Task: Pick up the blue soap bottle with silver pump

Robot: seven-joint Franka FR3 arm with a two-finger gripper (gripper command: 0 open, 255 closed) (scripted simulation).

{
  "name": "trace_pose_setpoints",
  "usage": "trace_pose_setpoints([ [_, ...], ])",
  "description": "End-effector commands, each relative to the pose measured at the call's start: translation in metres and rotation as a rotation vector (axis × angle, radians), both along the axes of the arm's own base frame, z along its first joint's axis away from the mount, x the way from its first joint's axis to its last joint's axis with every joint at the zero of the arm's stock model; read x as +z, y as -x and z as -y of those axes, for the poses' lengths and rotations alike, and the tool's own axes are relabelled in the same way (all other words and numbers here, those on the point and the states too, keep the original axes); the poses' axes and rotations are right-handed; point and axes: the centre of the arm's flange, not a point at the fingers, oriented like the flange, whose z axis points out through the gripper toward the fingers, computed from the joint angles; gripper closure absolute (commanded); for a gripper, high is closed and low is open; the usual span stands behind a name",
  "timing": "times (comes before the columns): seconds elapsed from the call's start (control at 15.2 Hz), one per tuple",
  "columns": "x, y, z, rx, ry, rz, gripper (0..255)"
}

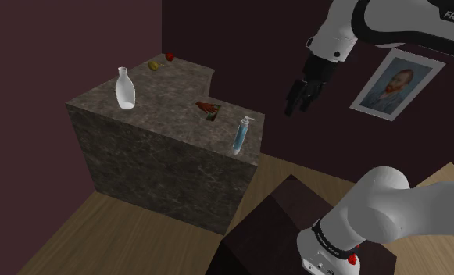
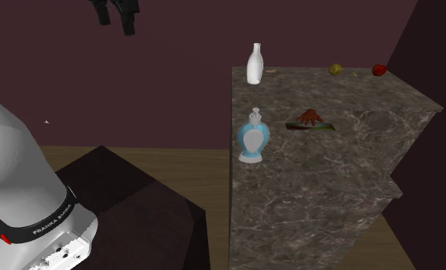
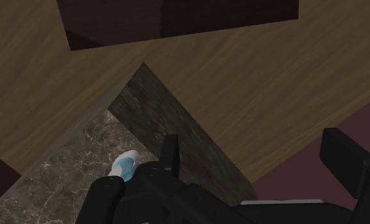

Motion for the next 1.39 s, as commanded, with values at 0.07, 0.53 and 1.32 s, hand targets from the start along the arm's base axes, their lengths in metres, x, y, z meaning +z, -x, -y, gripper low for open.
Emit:
trace_pose_setpoints([
  [0.07,-0.008,-0.008,0.005,-0.003,0.003,0.002,0],
  [0.53,-0.065,-0.064,0.045,-0.026,0.021,0.017,0],
  [1.32,-0.159,-0.16,0.118,-0.064,0.053,0.043,0],
])
